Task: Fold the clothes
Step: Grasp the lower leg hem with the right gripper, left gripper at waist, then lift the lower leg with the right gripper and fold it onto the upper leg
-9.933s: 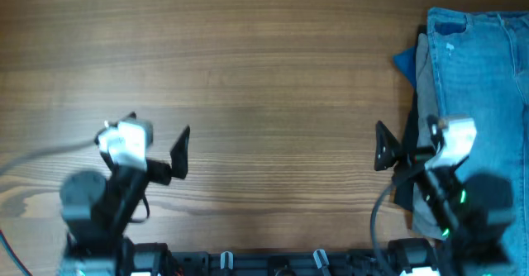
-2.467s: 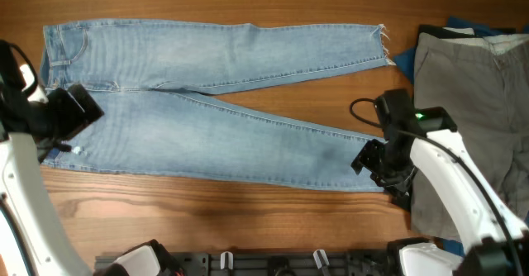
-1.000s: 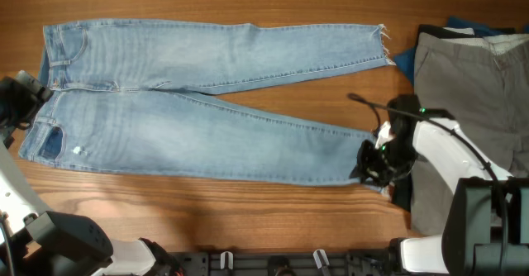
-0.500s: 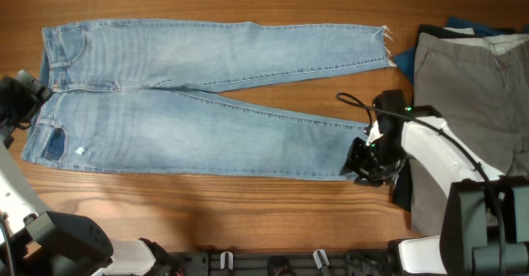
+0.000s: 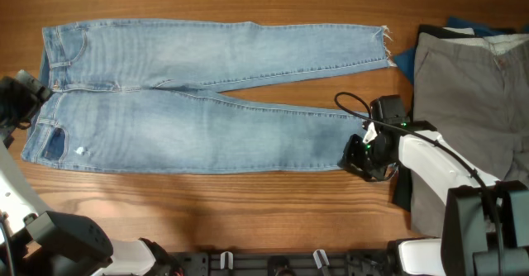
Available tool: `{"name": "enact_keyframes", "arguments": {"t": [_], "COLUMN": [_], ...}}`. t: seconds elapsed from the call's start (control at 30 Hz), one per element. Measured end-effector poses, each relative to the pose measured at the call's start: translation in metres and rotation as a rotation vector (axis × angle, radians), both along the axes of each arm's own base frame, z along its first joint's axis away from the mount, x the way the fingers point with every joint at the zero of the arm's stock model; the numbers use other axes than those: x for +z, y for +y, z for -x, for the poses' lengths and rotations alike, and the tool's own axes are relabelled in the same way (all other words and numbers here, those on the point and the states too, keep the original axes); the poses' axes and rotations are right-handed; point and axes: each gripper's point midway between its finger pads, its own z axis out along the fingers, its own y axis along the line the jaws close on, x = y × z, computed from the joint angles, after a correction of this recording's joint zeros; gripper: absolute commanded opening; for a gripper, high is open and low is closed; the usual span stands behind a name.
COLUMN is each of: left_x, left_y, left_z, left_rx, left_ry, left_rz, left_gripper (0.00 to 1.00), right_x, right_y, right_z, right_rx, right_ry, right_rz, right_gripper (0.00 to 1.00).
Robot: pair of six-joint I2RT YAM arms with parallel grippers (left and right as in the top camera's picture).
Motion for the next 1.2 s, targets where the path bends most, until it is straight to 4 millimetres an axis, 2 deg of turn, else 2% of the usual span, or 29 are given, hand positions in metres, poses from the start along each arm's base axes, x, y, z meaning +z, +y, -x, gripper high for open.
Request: {"name": "enact_keyframes", "arguments": {"t": [0.07,0.17,0.23,0.33,0.43,0.5,0.57,0.63,0.67,0.7,0.73,0.83,0.9,0.97,1.03,1.1,1.2], "left_x": [0.0,0.0,0.0,-0.001,-0.002,-0.005,-0.019,-0.046,-0.068,-0.098,-0.114,-0.154,-0.176,-0.201,-0.216,-0.214,-0.213], "left_y": [0.0,0.0,0.0,0.0,0.007,0.017,0.029,0.035,0.038,0.039,0.039,0.036,0.03,0.024,0.025,0.037,0.043], "left_z": [0.0,0.0,0.0,0.001,0.013,0.027,0.047,0.065,0.074,0.086,0.09,0.086,0.084,0.082,0.074,0.055,0.042], "left_rx": [0.0,0.0,0.0,0.001,0.039,0.098,0.181,0.254,0.3,0.35,0.368,0.348,0.333,0.316,0.296,0.265,0.234], "left_ry": [0.0,0.0,0.0,0.004,0.022,0.03,0.048,0.069,0.078,0.101,0.106,0.078,0.072,0.054,0.001,-0.11,-0.187], "left_rz": [0.0,0.0,0.0,0.004,0.018,0.034,0.072,0.143,0.201,0.285,0.328,0.396,0.431,0.45,0.446,0.407,0.389], "left_gripper": [1.0,1.0,1.0,1.0,1.0,1.0,0.96,0.82,0.75,0.61,0.55,0.43,0.43,0.48,0.5,0.5,0.49], "right_x": [-0.001,0.001,0.01,0.042,0.079,0.087,0.087,0.087,0.088,0.088,0.088,0.088,0.089,0.089,0.089,0.089,0.089], "right_y": [-0.002,-0.005,-0.007,-0.005,-0.001,0.0,0.0,0.001,0.001,0.001,0.001,0.001,0.002,0.002,0.002,0.001,0.002], "right_z": [0.002,0.017,0.021,-0.004,-0.047,-0.056,-0.058,-0.062,-0.064,-0.065,-0.066,-0.07,-0.07,-0.071,-0.071,-0.071,-0.071], "right_rx": [0.008,0.02,0.026,0.035,0.075,0.087,0.088,0.087,0.088,0.087,0.087,0.086,0.086,0.086,0.085,0.082,0.083], "right_ry": [0.005,0.08,0.127,0.096,-0.045,-0.081,-0.089,-0.104,-0.113,-0.119,-0.12,-0.137,-0.139,-0.14,-0.141,-0.14,-0.141], "right_rz": [0.014,0.031,0.041,0.046,0.036,0.034,0.034,0.033,0.033,0.032,0.032,0.031,0.031,0.031,0.031,0.031,0.031], "right_gripper": [0.04,0.04,0.04,0.04,0.04,0.04,0.04,0.04,0.04,0.04,0.04,0.04,0.04,0.04,0.04,0.04,0.04]}}
